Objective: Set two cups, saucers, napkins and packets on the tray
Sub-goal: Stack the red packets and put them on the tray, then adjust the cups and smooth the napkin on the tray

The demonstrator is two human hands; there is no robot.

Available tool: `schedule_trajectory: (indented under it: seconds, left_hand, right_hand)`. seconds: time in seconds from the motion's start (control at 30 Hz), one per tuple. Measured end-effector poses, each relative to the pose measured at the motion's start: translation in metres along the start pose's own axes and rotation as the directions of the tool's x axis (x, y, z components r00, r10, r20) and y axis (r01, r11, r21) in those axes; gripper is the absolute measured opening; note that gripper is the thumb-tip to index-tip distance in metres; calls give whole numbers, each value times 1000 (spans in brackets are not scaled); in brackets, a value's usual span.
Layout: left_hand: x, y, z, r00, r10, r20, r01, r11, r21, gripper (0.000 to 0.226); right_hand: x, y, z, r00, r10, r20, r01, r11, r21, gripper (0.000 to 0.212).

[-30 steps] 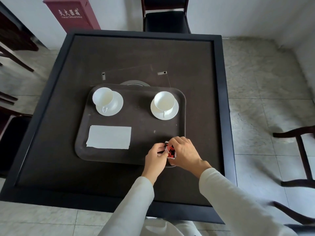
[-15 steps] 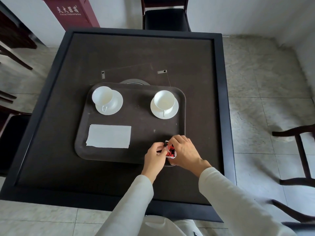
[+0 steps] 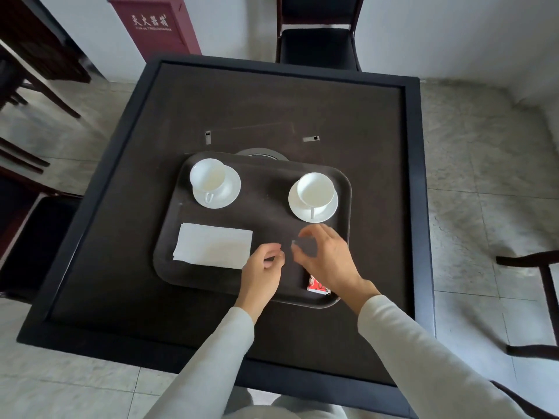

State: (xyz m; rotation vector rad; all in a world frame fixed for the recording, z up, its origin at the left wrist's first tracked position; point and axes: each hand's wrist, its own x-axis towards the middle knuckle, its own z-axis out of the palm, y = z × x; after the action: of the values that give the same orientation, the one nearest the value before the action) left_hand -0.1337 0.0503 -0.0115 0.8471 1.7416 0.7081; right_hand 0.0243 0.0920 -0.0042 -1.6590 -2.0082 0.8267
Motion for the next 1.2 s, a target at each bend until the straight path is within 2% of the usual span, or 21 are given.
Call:
schedule_trajectory:
  seconds: [0.13, 0.23, 0.4, 0.5, 0.63, 0.77, 0.87, 1.03, 1.2]
  left_hand:
    - [10, 16, -45, 995, 18, -95, -32, 987, -158, 18]
    - [20, 24, -80, 989, 24, -146, -56, 974, -221, 15]
    - [49, 31, -121, 979, -97, -181, 12, 906, -424, 25]
    - [67, 36, -137, 979, -180, -99, 102, 847, -522, 36]
    - [88, 41, -152, 978, -199, 56, 196, 806, -558, 46]
    - [106, 43, -165, 941, -217, 259, 335, 700, -630, 50]
    - [116, 44, -171, 915, -217, 341, 398, 631, -666, 52]
    - [129, 44, -179, 898, -216, 384, 427, 635, -644, 32]
    - [143, 48, -188, 896, -252, 364, 430, 693, -578, 32]
  right_hand:
    - [42, -39, 9, 1000, -21, -7, 22, 994, 104, 25]
    - [74, -65, 21, 997, -75, 5, 74, 991, 111, 29]
    - [127, -103, 49, 998, -51, 22, 47, 990, 136, 33]
    - [159, -124, 67, 999, -4, 38, -2, 991, 137, 36]
    - [194, -140, 87, 997, 34, 71, -40, 995, 88, 39]
    - [221, -143, 99, 990, 78, 121, -81, 996, 23, 41]
    - [231, -144, 106, 976, 116, 186, -124, 992, 30, 42]
    - [228, -141, 111, 971, 151, 184, -163, 985, 51, 42]
    - [221, -139, 111, 968, 204, 146, -216, 973, 75, 40]
